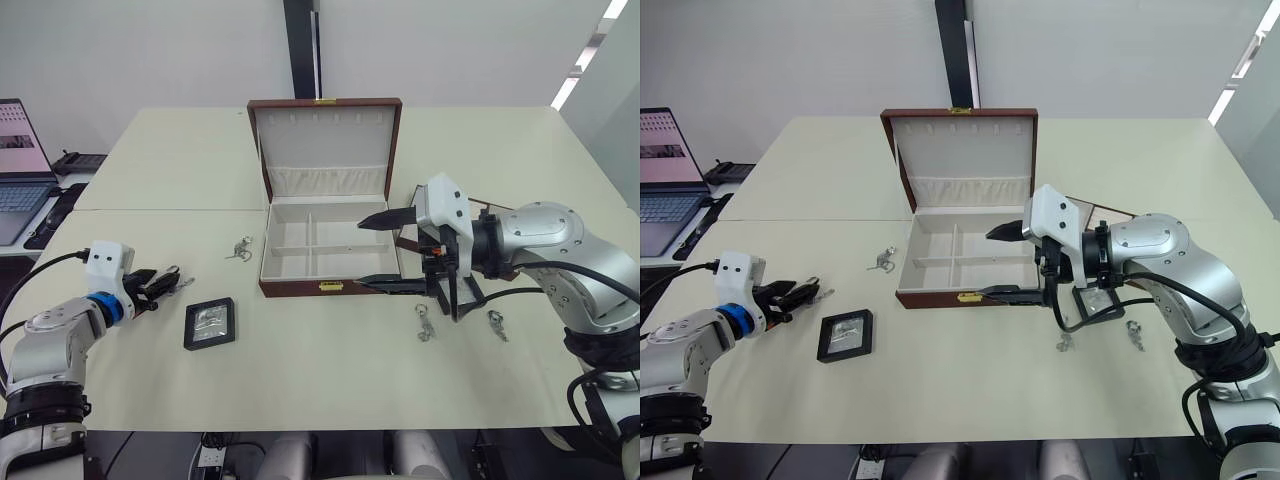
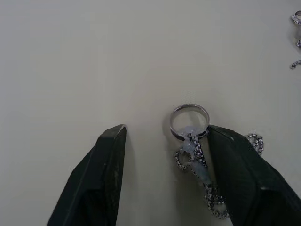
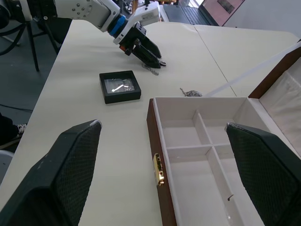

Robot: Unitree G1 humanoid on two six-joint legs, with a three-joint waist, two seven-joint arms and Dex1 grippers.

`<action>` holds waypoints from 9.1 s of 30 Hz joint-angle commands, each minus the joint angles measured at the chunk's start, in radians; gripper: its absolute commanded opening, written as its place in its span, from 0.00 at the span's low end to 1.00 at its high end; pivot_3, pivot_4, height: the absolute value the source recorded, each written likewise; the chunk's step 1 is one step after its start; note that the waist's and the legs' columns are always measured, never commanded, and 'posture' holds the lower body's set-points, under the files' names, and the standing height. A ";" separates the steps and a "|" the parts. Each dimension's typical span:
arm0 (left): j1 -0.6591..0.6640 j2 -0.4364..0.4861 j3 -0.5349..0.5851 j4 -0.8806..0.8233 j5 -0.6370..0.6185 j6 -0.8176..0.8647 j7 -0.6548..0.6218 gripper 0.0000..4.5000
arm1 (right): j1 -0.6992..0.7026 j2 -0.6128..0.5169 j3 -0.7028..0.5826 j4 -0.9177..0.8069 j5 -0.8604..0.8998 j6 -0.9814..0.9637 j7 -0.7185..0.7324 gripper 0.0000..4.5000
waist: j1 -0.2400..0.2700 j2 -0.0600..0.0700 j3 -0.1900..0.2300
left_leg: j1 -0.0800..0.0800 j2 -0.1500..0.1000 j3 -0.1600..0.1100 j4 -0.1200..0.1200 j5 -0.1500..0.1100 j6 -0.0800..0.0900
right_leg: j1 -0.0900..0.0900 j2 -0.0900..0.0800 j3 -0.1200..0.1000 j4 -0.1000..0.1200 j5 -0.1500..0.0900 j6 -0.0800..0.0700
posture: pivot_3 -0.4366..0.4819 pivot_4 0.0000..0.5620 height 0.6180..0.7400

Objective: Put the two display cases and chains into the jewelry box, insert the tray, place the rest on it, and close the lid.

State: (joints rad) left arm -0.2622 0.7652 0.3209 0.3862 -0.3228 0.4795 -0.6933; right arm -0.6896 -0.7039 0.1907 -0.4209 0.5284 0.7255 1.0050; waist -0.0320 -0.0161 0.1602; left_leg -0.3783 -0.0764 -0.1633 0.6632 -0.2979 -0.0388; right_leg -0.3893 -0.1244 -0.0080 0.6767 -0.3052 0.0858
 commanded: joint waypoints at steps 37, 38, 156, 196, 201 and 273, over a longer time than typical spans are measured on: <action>-0.267 0.174 -0.066 -0.426 -0.223 0.242 -0.295 0.00 | 0.004 -0.014 -0.057 -0.017 -0.043 -0.034 -0.043 1.00 | 0.001 -0.002 0.001 | -0.002 0.000 0.000 0.000 0.000 0.000 | 0.000 0.000 -0.001 0.000 0.000 0.000 | 0.48 0.27 1.00; -0.303 0.169 -0.090 -0.444 -0.229 0.264 -0.295 0.00 | 0.007 -0.015 -0.059 -0.020 -0.043 -0.030 -0.050 1.00 | 0.002 -0.003 0.002 | -0.002 0.000 -0.001 0.001 0.000 0.000 | 0.000 0.001 -0.001 0.000 0.000 0.000 | 0.48 0.27 1.00; 0.579 0.202 0.268 -0.408 -0.069 -0.284 -0.565 0.99 | 0.804 -0.375 -0.634 0.036 -0.106 -0.384 0.176 1.00 | 0.004 0.000 0.004 | 0.013 0.003 0.002 -0.003 -0.004 0.006 | 0.017 0.001 -0.001 -0.009 -0.001 0.000 | 0.48 0.27 1.00; 0.270 0.229 -0.156 -0.191 0.028 -0.640 -0.808 0.73 | 0.276 -0.162 -0.091 -0.195 0.077 -0.100 0.077 1.00 | 0.002 0.003 0.007 | 0.011 0.001 0.000 -0.003 -0.004 0.006 | 0.016 0.002 -0.002 -0.012 0.000 0.001 | 0.48 0.27 1.00; 0.233 0.211 -0.182 -0.152 0.040 -0.658 -0.792 0.73 | 0.254 -0.161 -0.088 -0.187 0.081 -0.090 0.082 1.00 | 0.002 0.003 0.007 | 0.011 0.001 0.000 -0.003 -0.004 0.006 | 0.016 0.002 -0.003 -0.012 0.000 0.001 | 0.48 0.27 1.00; -0.868 -0.403 -0.705 0.386 0.448 -0.444 -0.456 0.00 | 0.300 -0.091 -0.154 -0.175 -0.109 0.047 -0.348 1.00 | 0.001 -0.002 0.010 | -0.005 -0.003 0.002 0.007 -0.002 0.002 | 0.004 0.003 -0.003 -0.009 0.003 0.004 | 0.48 0.27 1.00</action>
State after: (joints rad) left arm -1.0936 0.3647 -0.3895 0.7660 0.1123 0.0570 -1.1581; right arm -0.3705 -0.7993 0.0547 -0.5824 0.4289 0.7929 0.6677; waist -0.0312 -0.0185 0.1707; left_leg -0.3836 -0.0797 -0.1610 0.6701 -0.2999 -0.0367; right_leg -0.3854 -0.1214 -0.0113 0.6684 -0.3020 0.0896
